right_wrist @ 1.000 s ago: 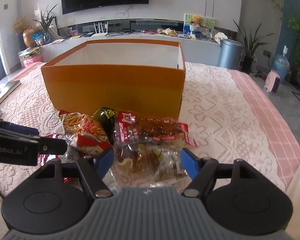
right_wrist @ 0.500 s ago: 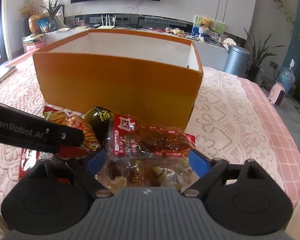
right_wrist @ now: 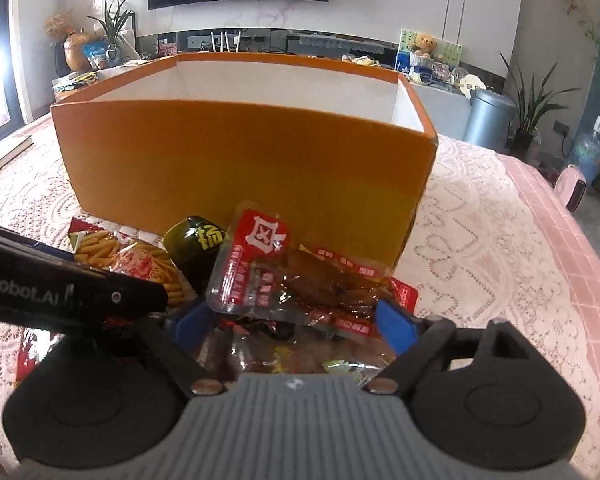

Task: Organize snacks
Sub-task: 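Grasp the fries snack bag with the left tool while the right tool grasps the clear candy bag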

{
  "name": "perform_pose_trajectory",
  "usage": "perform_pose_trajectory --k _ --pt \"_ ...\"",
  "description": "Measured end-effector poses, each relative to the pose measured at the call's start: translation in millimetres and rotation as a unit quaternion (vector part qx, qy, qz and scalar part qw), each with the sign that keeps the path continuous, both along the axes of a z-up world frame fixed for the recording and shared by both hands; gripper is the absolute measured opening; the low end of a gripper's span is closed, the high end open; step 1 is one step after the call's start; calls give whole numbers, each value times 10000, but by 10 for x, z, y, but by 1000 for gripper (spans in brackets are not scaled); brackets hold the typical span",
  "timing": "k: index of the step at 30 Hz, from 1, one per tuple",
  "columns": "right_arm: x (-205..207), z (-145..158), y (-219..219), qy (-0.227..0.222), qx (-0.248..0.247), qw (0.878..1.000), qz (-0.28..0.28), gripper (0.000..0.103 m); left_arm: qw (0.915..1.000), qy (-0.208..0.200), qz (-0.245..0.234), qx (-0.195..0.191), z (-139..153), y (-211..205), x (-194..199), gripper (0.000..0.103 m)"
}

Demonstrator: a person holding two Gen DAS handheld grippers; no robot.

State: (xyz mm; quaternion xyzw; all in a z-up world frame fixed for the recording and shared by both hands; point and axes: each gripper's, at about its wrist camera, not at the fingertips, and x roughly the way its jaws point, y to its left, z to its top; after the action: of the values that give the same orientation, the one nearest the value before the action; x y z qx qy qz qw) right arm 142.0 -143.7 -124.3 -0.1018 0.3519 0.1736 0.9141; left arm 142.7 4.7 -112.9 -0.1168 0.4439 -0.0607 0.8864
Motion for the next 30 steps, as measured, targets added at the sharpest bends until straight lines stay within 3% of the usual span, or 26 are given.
perform_pose_trajectory --k 2,5,8,10,12,20,22,24,26,30 --pt "-22 22 1 35 131 9998 164 62 10000 -27 -13 40 27 -5 -44 65" --pt "-65 50 49 71 104 9997 212 51 9999 -78 -26 70 55 -18 -89 61" --pt "-118 90 67 -68 16 9997 251 47 9998 -157 14 84 105 -9 -132 59" --pt "-138 143 53 -187 -9 9995 253 15 9997 -219 41 61 142 -3 -151 58" --pt "-168 202 47 -237 105 9992 298 5 9996 -270 43 31 183 -3 -181 57" --pt "-309 272 93 -494 -284 9974 447 3 9989 -449 150 53 315 83 -328 55" --pt "-353 274 94 -477 -338 9972 457 7 9985 -514 142 78 369 71 -352 55" --pt "-421 265 88 -472 -369 9968 536 30 9982 -583 147 85 411 87 -398 54" --pt "-491 266 70 -447 -371 9966 582 40 9979 -619 166 90 429 110 -428 54" --pt "-597 226 68 -359 -416 9964 648 42 9980 -600 189 106 451 149 -490 53"
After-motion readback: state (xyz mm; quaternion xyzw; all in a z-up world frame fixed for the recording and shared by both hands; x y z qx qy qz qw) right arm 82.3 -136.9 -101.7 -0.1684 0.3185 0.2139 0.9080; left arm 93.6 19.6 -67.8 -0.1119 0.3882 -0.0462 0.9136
